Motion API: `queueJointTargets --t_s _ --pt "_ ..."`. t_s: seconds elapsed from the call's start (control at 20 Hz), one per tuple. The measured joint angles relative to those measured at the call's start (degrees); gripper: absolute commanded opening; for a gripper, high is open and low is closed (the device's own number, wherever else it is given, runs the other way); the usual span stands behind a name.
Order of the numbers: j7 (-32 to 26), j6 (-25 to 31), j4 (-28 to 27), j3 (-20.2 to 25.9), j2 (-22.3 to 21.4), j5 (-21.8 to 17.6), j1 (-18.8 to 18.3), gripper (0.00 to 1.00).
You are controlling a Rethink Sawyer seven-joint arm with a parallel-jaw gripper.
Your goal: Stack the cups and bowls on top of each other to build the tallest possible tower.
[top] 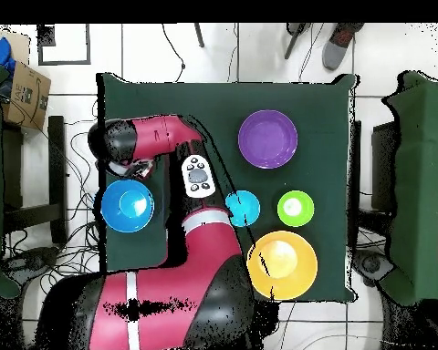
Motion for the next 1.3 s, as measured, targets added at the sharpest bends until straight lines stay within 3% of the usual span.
queueJointTargets --t_s 0.85,1.2,1.25,1.3 --pt "0.00 0.00 -0.85 -0.05 1.78 -1.54 -0.02 1.00" --pt "0.00 -0.74 -0.90 -2.45 1.67 -1.69 1.30 1.00" --pt "0.00 -1.46 -1.12 -4.33 1.72 -1.71 2.58 0.00" --pt "0.00 -1.52 -1.17 -4.58 1.73 -1.69 2.78 0.00"
